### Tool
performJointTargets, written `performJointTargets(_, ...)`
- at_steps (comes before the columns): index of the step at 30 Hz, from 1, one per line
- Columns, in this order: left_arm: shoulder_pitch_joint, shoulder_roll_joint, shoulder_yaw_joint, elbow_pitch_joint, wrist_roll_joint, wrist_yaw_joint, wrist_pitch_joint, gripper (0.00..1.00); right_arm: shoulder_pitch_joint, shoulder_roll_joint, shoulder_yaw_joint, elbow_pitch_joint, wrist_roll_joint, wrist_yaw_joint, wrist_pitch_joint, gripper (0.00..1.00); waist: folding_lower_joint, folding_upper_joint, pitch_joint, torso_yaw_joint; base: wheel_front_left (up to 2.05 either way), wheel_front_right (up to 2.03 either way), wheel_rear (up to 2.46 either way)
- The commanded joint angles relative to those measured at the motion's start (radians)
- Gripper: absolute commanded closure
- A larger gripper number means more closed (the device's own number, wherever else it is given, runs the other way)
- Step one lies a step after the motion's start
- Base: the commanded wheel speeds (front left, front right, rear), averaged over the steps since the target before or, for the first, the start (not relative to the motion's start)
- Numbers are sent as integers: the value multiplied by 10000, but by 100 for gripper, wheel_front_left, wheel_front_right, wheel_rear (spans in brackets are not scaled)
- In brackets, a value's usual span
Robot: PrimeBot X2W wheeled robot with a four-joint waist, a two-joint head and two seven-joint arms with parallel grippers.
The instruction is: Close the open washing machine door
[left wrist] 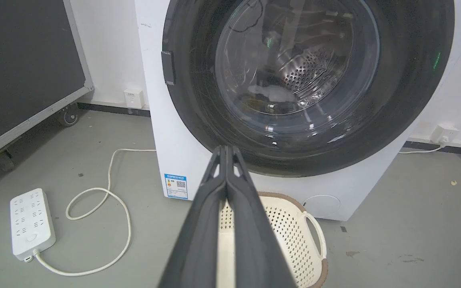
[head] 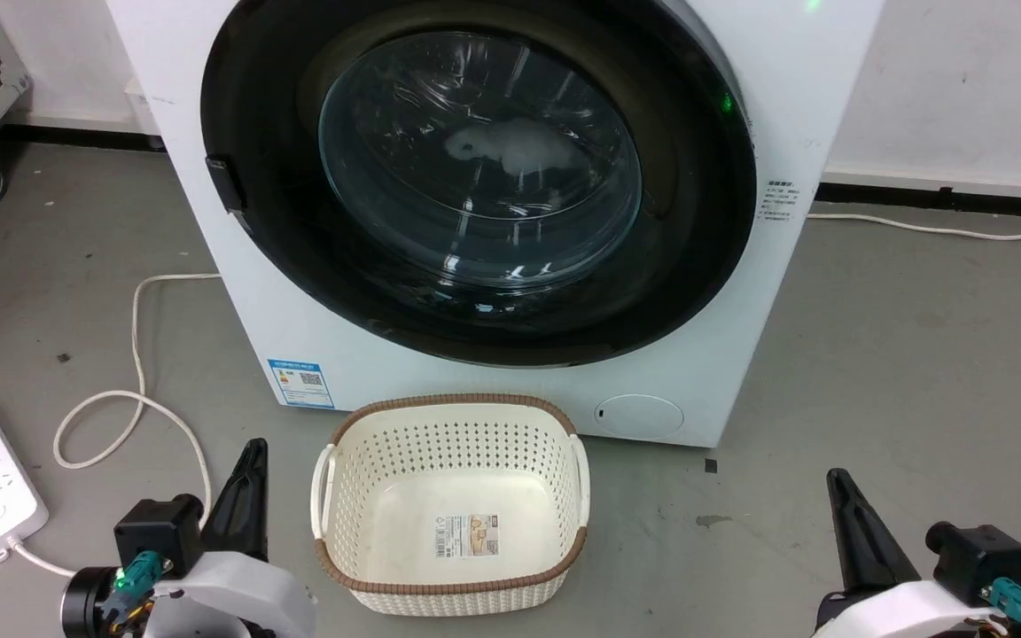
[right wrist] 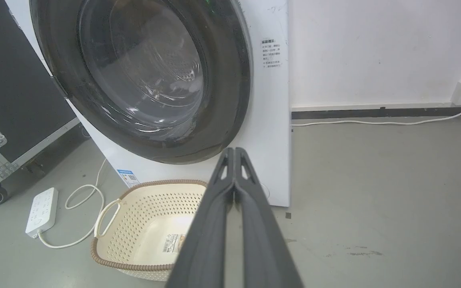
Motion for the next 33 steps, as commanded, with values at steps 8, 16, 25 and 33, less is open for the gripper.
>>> performJointTargets(8, 117, -245, 199, -234, 461, -81, 202, 100, -4, -8, 20, -289, -309, -1, 208, 100, 0, 0, 11, 49, 0, 0, 0)
performJointTargets(16, 152, -362, 283, -329, 669, -116, 297, 100, -5, -11, 26, -407, -435, -2, 318, 100, 0, 0, 17, 76, 0, 0, 0)
performJointTargets(25, 197, -513, 391, -452, 936, -161, 420, 100, -6, -14, 33, -557, -598, -2, 458, 100, 0, 0, 24, 111, 0, 0, 0)
performJointTargets(33, 236, -647, 487, -561, 1173, -201, 529, 100, -7, -16, 40, -691, -742, -3, 583, 100, 0, 0, 31, 142, 0, 0, 0)
